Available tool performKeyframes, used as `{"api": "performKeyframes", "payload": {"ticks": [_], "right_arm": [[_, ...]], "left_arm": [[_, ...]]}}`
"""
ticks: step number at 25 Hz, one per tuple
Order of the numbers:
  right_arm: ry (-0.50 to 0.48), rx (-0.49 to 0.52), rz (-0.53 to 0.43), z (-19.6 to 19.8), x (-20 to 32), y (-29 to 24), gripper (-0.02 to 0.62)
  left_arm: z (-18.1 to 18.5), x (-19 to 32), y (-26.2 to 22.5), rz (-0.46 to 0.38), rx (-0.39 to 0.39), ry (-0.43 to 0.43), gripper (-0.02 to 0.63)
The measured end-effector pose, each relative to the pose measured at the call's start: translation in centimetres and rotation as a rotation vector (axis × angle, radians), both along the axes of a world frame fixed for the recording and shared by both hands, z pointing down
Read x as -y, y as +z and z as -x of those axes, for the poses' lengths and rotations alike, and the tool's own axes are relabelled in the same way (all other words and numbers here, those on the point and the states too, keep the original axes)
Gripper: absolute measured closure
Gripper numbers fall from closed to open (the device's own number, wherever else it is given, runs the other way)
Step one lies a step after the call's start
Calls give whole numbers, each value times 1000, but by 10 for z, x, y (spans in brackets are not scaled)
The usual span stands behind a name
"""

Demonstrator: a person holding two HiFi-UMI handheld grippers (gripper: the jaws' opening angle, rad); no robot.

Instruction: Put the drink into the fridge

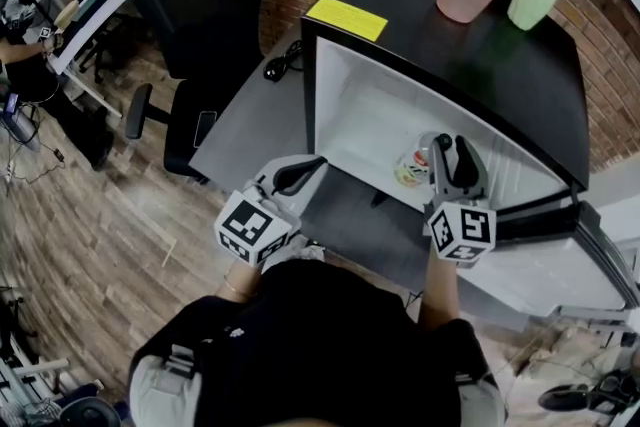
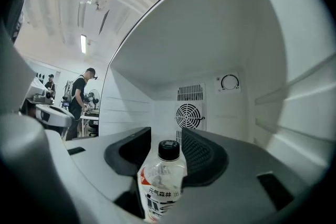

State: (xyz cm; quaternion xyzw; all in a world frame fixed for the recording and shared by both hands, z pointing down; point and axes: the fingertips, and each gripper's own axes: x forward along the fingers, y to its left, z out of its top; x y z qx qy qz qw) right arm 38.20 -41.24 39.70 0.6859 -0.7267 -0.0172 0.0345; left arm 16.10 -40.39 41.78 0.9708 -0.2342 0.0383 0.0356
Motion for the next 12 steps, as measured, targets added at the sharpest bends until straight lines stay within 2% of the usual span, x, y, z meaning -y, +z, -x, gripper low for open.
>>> {"api": "performKeyframes", "payload": {"ticks": [7,12], "right_arm": [[-19,37,-113,15,-32,-19,515],[-39,56,-150,29,-50,-23,597]], "left_arm": [[1,-11,3,3,21,4,609],[3,-18,3,0,21,8,609]]}}
